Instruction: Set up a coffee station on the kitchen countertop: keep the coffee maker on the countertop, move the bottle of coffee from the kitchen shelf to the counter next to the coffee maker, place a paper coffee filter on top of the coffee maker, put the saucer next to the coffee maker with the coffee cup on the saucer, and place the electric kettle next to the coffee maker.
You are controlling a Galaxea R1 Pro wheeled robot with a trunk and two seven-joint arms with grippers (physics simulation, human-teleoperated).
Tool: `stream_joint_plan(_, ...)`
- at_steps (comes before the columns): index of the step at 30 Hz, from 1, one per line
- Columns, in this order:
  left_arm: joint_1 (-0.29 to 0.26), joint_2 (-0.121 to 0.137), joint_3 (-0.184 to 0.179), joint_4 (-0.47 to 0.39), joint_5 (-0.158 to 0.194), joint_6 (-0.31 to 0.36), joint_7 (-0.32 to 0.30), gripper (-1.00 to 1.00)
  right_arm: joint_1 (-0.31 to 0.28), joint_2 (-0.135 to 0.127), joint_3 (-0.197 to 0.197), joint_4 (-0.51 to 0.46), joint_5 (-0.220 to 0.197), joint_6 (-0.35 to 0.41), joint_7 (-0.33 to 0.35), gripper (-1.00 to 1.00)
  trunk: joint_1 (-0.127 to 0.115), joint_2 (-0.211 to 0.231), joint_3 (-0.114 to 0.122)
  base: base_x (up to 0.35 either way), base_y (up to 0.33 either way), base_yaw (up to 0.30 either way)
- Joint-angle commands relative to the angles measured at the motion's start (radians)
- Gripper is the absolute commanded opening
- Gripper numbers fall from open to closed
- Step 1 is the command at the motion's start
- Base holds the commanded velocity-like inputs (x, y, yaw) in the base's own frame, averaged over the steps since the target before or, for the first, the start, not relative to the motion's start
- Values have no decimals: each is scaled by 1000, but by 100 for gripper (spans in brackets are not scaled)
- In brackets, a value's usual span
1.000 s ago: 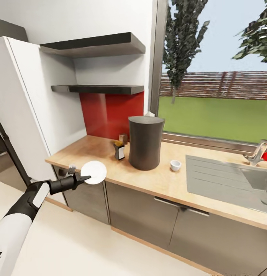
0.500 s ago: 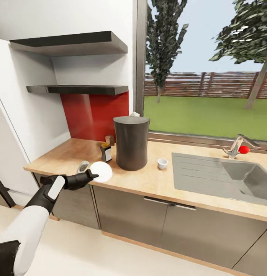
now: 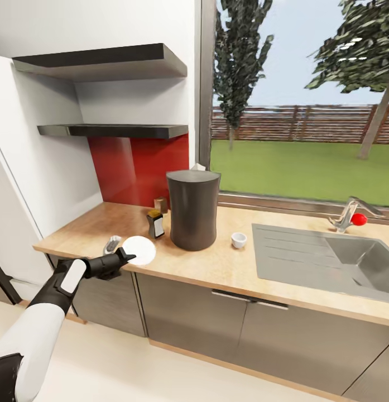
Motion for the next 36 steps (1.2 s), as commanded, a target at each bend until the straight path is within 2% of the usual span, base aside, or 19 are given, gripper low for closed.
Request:
stream_joint_plan(1,-1,0,3,0,-2,6,-2,-100,0,0,0,-2,9,6,2,100,1,-2,-2,250,171,0)
stream_joint_plan(5,-1,0,3,-1,0,6,-2,-100,0,0,0,-2,9,6,1,100,1,-2,-2,266,177,-40)
stream_joint_plan(12,1,-13,0,14,-9,3,-2,-100,1,0,0,-2,9,6,1,100,1,-2,-2,182,-4,-270)
stream_joint_plan(21,34,-12,4,16,-10,3,-1,-100,1,-5,0,-2,9,6,1,100,1,-2,-2,4,-1,-273)
stream_joint_plan(24,74,-8,5,14,-4,4,1,-100,1,-6,0,-2,9,6,1,100,1,-2,-2,0,0,-80)
stream_joint_plan(29,93,-3,8,14,-5,5,12,-100,1,-7,0,-2,9,6,1,100,1,-2,-2,0,0,-11)
stream_joint_plan(30,99,-2,33,13,-2,6,45,-100,1,-7,0,-2,9,6,1,100,1,-2,-2,0,0,-1)
stream_joint_plan(31,103,-6,84,5,1,7,98,-100,1,-7,0,-2,9,6,1,100,1,-2,-2,0,0,0)
stream_joint_plan(32,104,-7,99,3,2,7,111,-100,1,-7,0,-2,9,6,1,100,1,-2,-2,6,0,0)
stream_joint_plan(36,105,-10,113,0,1,7,123,-100,1,-8,0,-2,9,6,1,100,1,-2,-2,167,0,0)
